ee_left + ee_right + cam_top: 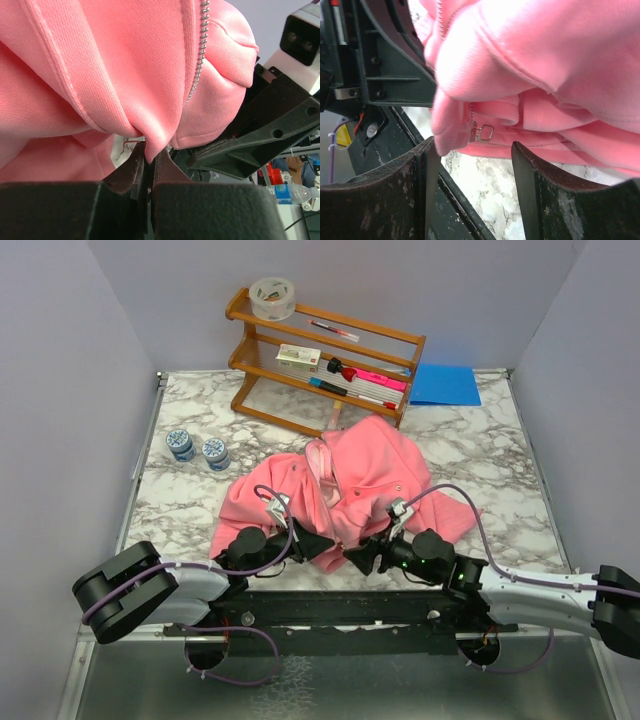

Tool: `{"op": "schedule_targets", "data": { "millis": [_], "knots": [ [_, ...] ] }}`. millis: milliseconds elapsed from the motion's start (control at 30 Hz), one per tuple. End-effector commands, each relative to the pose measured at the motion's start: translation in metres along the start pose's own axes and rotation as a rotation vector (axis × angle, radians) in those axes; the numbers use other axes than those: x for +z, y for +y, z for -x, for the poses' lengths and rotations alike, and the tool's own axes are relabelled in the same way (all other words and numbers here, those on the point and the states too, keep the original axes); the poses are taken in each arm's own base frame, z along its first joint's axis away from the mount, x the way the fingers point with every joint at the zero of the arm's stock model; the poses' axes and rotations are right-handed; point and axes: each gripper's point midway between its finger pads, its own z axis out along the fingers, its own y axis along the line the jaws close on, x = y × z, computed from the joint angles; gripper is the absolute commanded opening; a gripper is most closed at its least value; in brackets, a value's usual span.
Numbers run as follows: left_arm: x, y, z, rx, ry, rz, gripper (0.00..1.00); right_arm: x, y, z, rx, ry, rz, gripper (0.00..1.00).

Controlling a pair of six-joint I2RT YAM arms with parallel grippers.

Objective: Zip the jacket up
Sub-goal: Insert the zipper into the jacket.

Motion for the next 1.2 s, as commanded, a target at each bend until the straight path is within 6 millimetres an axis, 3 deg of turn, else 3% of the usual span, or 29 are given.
{"op": "schedule_targets", "data": {
  "millis": [0,267,433,667,933,1167],
  "knots": [
    [-0.002,0.008,-0.002,0.011,-0.007,0.024,0.00,0.008,-0.007,0.000,0.068,0.008,-0.071,0.65],
    [-0.002,0.007,-0.002,0.011,-0.004,0.021,0.00,0.019,0.009,0.009,0.100,0.018,-0.031,0.64],
    [-0.002,0.007,-0.003,0.011,0.001,0.021,0.00,0.018,0.006,0.018,0.066,0.058,-0.093,0.64],
    [0.001,0.008,-0.006,0.009,0.019,0.022,0.00,0.016,-0.001,0.008,0.055,0.173,-0.175,0.63],
    [0.002,0.007,-0.007,0.007,0.023,0.020,0.00,0.024,0.000,0.005,0.056,0.227,-0.171,0.46],
    [0.001,0.008,-0.007,0.006,0.020,0.022,0.00,0.027,-0.005,0.005,0.044,0.252,-0.191,0.45]
  ]
}}
